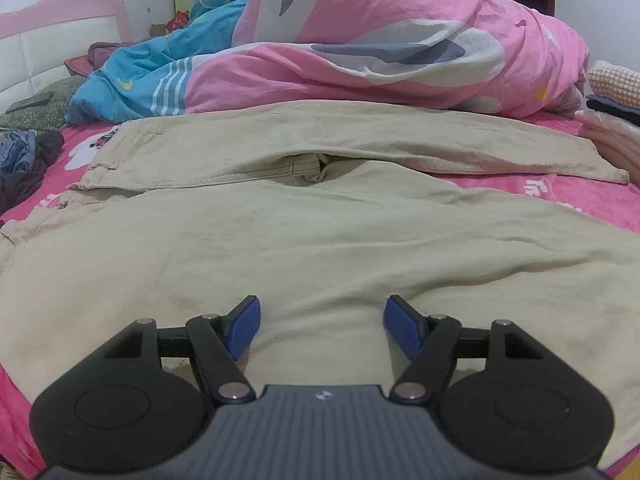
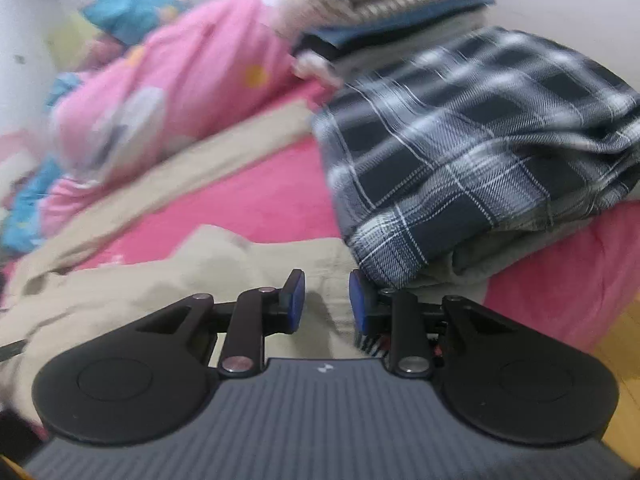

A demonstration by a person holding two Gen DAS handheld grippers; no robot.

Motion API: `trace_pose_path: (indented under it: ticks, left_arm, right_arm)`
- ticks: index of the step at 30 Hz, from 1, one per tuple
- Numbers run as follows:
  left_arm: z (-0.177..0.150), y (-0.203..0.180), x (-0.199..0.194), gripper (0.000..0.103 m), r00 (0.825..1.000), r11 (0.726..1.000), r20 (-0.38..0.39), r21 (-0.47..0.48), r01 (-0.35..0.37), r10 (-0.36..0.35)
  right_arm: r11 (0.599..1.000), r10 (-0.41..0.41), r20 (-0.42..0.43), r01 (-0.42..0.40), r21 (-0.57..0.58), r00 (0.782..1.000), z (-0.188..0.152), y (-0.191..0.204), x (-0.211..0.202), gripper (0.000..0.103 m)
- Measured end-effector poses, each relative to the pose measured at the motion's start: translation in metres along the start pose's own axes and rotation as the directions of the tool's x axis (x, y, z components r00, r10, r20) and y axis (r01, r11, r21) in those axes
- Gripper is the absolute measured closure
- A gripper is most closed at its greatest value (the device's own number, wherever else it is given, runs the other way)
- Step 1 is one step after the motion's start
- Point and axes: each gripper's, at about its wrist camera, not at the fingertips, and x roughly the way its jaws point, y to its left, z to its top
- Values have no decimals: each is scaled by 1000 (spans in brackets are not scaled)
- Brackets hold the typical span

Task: Fold clothes
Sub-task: 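Carry the held khaki fabric with the right tool to the folded clothes stack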

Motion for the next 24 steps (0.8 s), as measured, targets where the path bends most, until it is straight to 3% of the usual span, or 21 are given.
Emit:
trace_pose_path:
  ticks: [4, 6, 7, 10, 13, 18, 24]
  left_arm:
    - [0, 2, 0, 32, 1000, 1000, 3, -3, 5, -5]
    - [-1, 3, 0, 31, 1000, 1000, 4, -4, 8, -8]
    - [-1, 3, 0, 31, 1000, 1000, 4, -5, 10, -9]
    - [-1, 3, 0, 31, 1000, 1000, 5, -9, 12, -12]
    - [-1, 4, -1, 31, 1000, 1000, 7, -10, 13, -13]
    - [-1, 4, 0, 31, 1000, 1000, 10, -13, 13, -13]
    - [-1, 2, -1, 30, 1000, 1000, 10, -5, 0, 0]
  right_arm:
    - [999, -51, 7, 51, 9, 999, -9, 10, 7, 58]
    - [998, -58, 7, 58, -1, 998, -11, 17, 12, 54]
    - [998, -58, 6, 58, -26, 998, -11, 21, 13, 58]
    - [989, -52, 4, 52, -138, 999, -12, 40, 15, 86]
    - [952, -74, 63, 89, -293, 995, -10, 64, 5, 92]
    - [859, -90, 265, 210, -468, 960, 28, 95, -30, 93]
    - [835, -121, 231, 225, -502, 965, 53, 88, -22, 92]
